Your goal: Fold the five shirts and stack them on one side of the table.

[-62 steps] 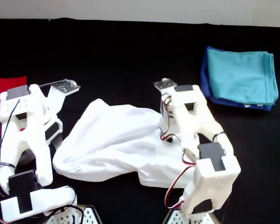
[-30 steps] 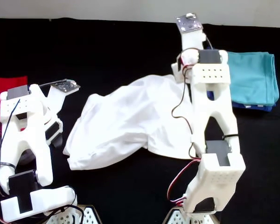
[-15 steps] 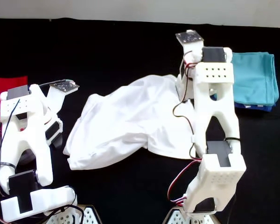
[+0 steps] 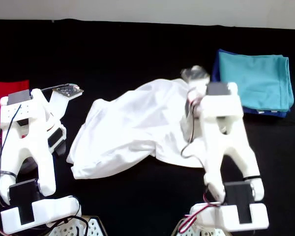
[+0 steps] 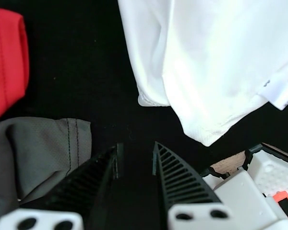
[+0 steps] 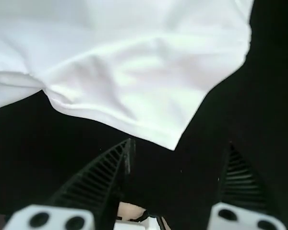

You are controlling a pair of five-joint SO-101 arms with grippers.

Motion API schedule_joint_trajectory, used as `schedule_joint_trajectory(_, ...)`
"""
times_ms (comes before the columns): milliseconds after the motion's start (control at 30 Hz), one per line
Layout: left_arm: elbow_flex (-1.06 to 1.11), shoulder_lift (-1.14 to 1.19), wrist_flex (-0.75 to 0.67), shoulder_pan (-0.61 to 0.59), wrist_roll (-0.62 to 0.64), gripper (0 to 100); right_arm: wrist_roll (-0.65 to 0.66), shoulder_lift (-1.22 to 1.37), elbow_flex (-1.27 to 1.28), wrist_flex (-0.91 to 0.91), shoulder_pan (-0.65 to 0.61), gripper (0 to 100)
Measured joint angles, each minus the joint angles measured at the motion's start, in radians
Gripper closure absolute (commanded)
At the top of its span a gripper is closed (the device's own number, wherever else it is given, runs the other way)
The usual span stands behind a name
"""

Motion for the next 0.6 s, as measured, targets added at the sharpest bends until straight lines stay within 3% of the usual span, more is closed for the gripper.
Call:
schedule_joint_trajectory(200,0.000,0.000,0.000,0.000,0.000,88,0.074,-0.002,0.318,-0.325,-0.026,71.7)
schedule_joint_trajectory(433,0.000,0.000,0.000,0.000,0.000,88,0.075,0.132,0.348,-0.460,-0.028,73.8)
schedule_joint_trajectory(500,0.000,0.000,0.000,0.000,0.000,88,0.075,0.155,0.350,-0.476,-0.028,80.5)
schedule_joint_trajectory(600,0.000,0.000,0.000,0.000,0.000,88,0.075,0.160,0.348,-0.483,-0.021,99.1)
